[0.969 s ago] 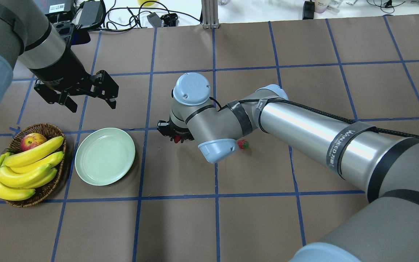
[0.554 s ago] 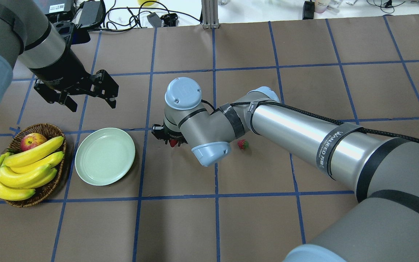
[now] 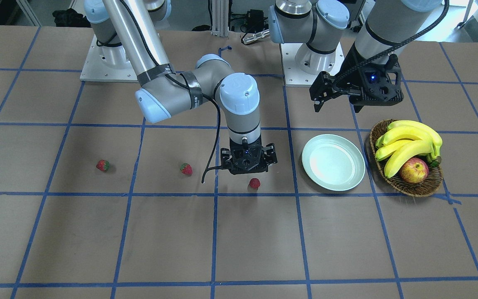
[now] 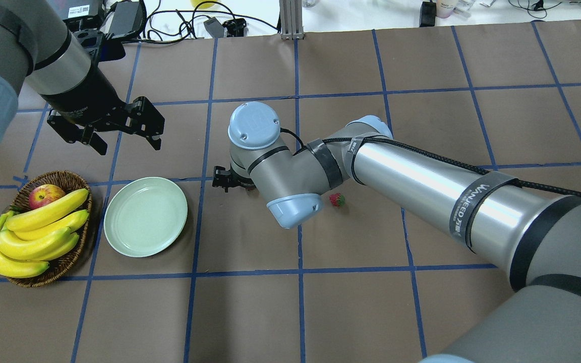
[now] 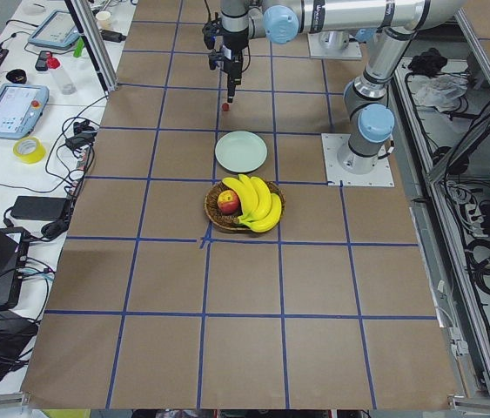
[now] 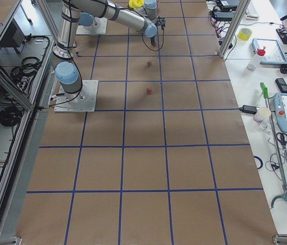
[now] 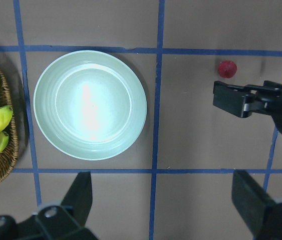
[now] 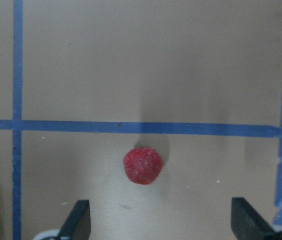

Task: Collect all strawberries into plate
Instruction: 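Carry the strawberry toward the plate and release it on the table, then move the right gripper to the second strawberry and grasp it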

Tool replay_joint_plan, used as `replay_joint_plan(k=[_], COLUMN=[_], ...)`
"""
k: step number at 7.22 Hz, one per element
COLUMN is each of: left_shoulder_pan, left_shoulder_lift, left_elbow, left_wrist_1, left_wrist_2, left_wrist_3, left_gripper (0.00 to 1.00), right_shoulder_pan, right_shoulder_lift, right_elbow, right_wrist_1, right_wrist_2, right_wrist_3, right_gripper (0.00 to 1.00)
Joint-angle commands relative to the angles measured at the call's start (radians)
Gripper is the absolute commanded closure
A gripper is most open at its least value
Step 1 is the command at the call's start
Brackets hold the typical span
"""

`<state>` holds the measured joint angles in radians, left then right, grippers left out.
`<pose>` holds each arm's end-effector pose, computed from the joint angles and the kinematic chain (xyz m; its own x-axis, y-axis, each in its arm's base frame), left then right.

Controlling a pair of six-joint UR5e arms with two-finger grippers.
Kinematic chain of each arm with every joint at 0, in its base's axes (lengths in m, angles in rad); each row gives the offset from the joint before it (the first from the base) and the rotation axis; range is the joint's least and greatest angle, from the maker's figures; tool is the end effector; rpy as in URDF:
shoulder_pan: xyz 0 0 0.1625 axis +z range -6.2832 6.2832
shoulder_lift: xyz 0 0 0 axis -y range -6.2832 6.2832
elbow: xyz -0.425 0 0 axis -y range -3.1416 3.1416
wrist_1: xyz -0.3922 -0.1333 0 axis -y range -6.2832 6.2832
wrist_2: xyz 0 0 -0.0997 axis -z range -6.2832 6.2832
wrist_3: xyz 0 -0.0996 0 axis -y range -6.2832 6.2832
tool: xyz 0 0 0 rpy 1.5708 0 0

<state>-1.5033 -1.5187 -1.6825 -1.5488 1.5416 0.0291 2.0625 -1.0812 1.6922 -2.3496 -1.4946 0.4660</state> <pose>-0.1045 -0.4734 0.4603 -0.9988 -0.0395 0.0303 -0.0384 0.9986 0.0367 0.4245 -0.4941 0.2313 -0.9890 -0.0401 -0.1421 -0.0236 0.9930 -0.1155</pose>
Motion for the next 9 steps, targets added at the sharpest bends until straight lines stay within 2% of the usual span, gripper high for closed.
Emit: replay_joint_plan(k=[1,2,3,4,6,7,8,9], left_shoulder_pan=[0.0,-0.002,-0.002,-0.002,-0.002,-0.002,-0.002,-0.002], left_shoulder_lift=[0.0,0.0,0.0,0.0,0.0,0.0,-0.002,-0.002], left_elbow=[0.0,-0.002,-0.002,-0.002,-0.002,-0.002,-0.002,0.0], left_wrist_1=[-0.001,-0.002,-0.002,-0.002,-0.002,-0.002,-0.002,0.001], left_wrist_2=[0.0,0.0,0.0,0.0,0.0,0.0,0.0,-0.002], left_wrist_3=[0.0,0.0,0.002,0.002,0.002,0.002,0.002,0.002], left_gripper=[0.0,0.0,0.0,0.0,0.0,0.0,0.0,0.0], right_shoulder_pan=[-0.117,-0.171,-0.206,-0.225,-0.237,-0.237,-0.237,-0.237], right_shoulder_lift=[-0.084,-0.1,-0.112,-0.124,-0.125,-0.111,-0.096,-0.092], right_elbow=[0.003,0.004,0.039,0.1,0.214,0.225,0.227,0.228], right_wrist_1=[0.167,0.237,0.248,0.24,0.173,0.138,0.135,0.135], right_wrist_2=[-0.024,-0.029,-0.026,-0.03,-0.024,-0.009,-0.007,-0.007], right_wrist_3=[-0.16,-0.22,-0.224,-0.293,-0.299,-0.297,-0.299,-0.3], right_gripper=[0.02,0.03,0.05,0.08,0.15,0.3,0.36,0.56])
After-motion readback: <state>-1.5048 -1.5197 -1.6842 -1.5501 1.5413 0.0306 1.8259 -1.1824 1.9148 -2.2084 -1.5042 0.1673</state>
